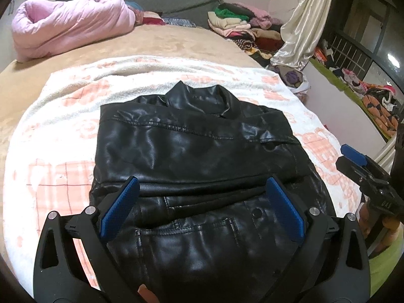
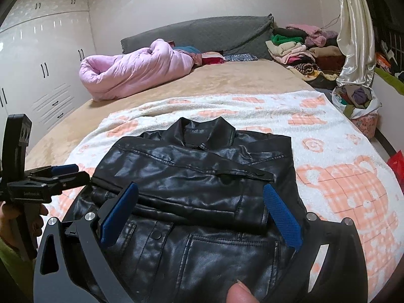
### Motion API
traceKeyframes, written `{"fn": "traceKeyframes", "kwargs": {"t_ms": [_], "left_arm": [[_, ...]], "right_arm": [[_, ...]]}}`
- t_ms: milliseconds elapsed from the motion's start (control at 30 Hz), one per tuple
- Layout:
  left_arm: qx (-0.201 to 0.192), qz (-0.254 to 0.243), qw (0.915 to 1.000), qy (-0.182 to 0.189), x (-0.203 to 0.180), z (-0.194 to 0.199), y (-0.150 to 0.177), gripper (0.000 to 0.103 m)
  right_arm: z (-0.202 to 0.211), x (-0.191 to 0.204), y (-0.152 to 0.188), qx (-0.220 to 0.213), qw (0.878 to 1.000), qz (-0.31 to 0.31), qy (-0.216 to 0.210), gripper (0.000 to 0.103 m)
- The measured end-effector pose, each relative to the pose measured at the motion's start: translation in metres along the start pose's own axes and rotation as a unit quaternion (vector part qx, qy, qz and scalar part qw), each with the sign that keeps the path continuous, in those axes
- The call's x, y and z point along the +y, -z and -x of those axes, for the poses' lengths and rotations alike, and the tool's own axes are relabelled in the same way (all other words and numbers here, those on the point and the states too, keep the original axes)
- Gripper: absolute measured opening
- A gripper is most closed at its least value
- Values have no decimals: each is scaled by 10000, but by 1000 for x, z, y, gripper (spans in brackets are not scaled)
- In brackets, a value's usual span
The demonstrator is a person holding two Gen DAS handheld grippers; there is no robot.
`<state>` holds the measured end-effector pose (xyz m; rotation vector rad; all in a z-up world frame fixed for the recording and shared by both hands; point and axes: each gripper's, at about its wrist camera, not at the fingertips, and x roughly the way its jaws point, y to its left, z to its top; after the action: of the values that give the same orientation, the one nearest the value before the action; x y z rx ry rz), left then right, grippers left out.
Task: Fold large clothes
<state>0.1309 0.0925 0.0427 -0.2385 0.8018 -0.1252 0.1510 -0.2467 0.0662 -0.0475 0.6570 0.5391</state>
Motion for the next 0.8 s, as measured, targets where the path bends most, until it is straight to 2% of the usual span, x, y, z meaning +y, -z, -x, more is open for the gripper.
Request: {"fn": "traceKeyframes", "kwargs": {"t_ms": [233,600,800], "left_arm": [[-289,8,9996,-42,-8,22,4,93],[-316,-76,9993,-188,-24,37,30,93],[-155,-63,9993,-330,-25,37,47,93]], "right_arm": [[20,3,5,-57,9999,122,-105,99],[39,-6,20,25,9998,178,-128,99],[48,-17,35,127,9998,127,-103,99]]}}
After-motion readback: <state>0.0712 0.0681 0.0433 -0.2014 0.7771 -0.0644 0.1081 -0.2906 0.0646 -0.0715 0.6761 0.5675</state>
